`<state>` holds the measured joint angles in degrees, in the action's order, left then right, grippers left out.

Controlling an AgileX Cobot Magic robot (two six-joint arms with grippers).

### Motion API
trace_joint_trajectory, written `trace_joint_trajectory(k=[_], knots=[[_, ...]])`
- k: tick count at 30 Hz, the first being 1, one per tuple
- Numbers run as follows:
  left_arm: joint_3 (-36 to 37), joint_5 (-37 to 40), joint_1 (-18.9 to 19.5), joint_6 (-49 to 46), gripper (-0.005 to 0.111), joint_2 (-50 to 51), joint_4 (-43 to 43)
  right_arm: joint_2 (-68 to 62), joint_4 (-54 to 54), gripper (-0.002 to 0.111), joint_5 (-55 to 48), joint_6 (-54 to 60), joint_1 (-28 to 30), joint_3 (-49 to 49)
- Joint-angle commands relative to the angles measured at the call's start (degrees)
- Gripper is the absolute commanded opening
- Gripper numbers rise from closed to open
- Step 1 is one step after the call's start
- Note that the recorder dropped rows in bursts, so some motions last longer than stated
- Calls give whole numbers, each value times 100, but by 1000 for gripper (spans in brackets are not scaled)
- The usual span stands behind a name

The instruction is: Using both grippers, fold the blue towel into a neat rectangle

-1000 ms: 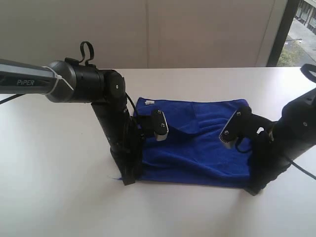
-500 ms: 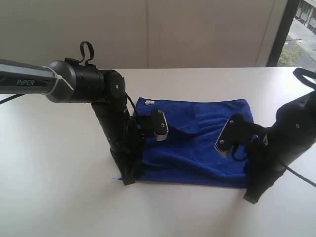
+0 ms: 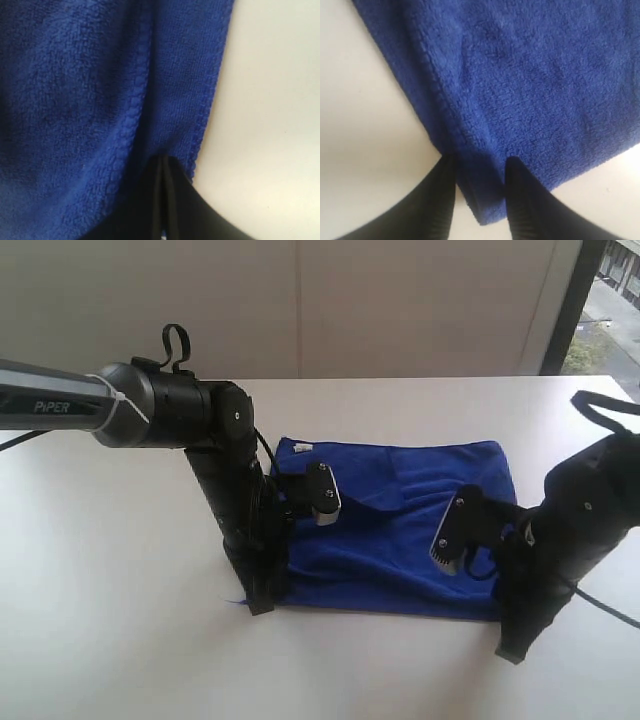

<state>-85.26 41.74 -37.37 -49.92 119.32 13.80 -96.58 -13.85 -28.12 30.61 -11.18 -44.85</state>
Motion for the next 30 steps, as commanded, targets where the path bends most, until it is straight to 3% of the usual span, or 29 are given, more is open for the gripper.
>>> trace_joint_trajectory(k=[1,7,16,30], knots=[[68,141,14,27,0,4,31,-46,-137,30,110,-105,-11,20],[68,143,14,16,0,4,31,-237,-137,0,88,-115,-11,20],[68,143,14,16,0,4,31,-151,-1183,0,-494,-896,-11,20],[68,143,14,16,0,4,31,14,-1260,1,-528,-1252,-11,20]])
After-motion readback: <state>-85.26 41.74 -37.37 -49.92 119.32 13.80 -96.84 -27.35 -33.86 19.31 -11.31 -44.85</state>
